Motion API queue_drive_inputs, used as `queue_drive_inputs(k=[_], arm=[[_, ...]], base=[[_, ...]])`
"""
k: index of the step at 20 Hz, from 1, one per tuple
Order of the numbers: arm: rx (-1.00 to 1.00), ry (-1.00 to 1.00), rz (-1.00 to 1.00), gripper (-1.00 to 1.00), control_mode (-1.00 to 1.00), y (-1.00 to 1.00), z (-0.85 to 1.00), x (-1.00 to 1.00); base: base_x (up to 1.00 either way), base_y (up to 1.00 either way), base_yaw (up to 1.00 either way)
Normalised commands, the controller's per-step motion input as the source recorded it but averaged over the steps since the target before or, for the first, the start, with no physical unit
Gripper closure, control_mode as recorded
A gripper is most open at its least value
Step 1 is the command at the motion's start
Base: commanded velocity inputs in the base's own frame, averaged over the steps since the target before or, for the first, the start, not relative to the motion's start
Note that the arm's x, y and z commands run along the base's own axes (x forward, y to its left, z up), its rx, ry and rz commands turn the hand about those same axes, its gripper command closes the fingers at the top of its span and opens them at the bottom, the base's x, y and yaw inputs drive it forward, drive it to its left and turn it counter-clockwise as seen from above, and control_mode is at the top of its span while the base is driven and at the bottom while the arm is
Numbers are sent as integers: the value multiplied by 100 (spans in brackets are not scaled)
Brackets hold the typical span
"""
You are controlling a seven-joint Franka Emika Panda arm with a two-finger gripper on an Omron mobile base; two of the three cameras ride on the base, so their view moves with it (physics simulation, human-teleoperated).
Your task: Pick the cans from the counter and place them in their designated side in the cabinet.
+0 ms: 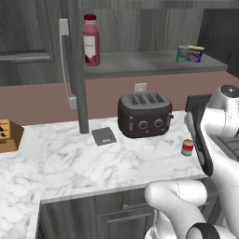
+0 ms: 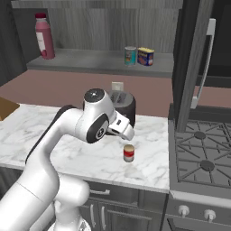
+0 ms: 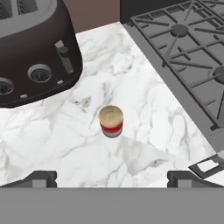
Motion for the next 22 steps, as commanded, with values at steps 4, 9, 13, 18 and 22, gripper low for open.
queue_drive_inputs(k=[4,9,13,18,22], arm=[[0,0,0,-100,-100,0,-27,7],[0,0,0,-100,-100,0,-23,13],[0,0,0,-100,-100,0,-19,17],[0,0,0,-100,-100,0,-13,23],[0,0,0,-100,-100,-3,-12,22]], base=[[0,0,0],[0,0,0],[0,0,0],[0,0,0],[0,0,0]])
